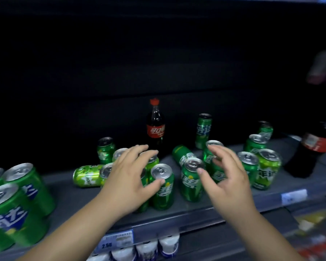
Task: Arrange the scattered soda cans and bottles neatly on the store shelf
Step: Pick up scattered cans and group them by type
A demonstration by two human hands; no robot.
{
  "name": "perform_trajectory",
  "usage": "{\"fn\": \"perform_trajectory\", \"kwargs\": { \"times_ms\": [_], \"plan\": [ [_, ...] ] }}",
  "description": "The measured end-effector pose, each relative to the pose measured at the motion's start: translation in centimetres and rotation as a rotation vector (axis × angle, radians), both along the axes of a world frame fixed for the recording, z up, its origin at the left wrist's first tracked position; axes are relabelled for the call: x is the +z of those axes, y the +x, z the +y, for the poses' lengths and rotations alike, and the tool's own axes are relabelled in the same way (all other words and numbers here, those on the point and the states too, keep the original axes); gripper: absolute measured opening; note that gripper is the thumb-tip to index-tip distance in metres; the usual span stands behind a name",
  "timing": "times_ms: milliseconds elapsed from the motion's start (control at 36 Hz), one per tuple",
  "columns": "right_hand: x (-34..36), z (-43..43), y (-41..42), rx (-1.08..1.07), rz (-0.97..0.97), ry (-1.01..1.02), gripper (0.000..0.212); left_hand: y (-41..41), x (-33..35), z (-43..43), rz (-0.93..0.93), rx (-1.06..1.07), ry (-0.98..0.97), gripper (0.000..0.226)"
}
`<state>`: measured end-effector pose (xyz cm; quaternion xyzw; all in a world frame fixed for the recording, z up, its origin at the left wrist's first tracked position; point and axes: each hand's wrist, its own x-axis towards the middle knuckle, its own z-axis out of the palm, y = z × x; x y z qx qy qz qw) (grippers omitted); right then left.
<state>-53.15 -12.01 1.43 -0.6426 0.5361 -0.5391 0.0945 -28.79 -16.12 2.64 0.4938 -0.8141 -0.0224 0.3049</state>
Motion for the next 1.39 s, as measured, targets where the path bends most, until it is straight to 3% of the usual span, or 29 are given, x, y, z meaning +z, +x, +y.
{"fn": "perform_trajectory", "kwargs": {
  "times_ms": [222,417,500,778,917,1028,1278,1389],
  "plan": [
    [1.4,-2.3,-5.0,-0.12,0.314,0.083,0.052,-4.1,2.3,-3.1,0.002,-0.114,0.092,0.055],
    [0.8,-5.2,-6.9,-0.059,0.632,0.284,0.083,-6.9,3.7,-6.8,-0.132,-0.147,0.223,0.049],
    [0.5,-5.7,-7.1,-0.06,0.697,0.291,0.085,-7.9,3.6,-8.4,-0.148,-0.175,0.275,0.048],
    [-1.5,-5.1,-6.9,-0.162,0.713,0.248,0.074,-10.7,3.4,-13.8,-0.069,-0.245,0.601,0.045],
    [-1.4,-5.0,-7.0,-0.173,0.709,0.271,0.076,-11.3,1.9,-16.3,-0.316,-0.295,0.65,0.063],
    [-1.5,-4.9,-7.0,-0.17,0.705,0.26,0.078,-11.8,0.5,-17.4,-0.383,-0.349,0.709,0.07],
    [-1.8,-5.0,-6.9,-0.146,0.674,0.23,0.081,-11.8,-0.4,-18.5,-0.329,-0.451,0.775,0.07],
    [-1.6,-4.6,-7.8,-0.117,0.583,0.161,0.077,-12.7,0.6,-18.0,-0.162,-0.451,0.686,0.061]
  ]
}}
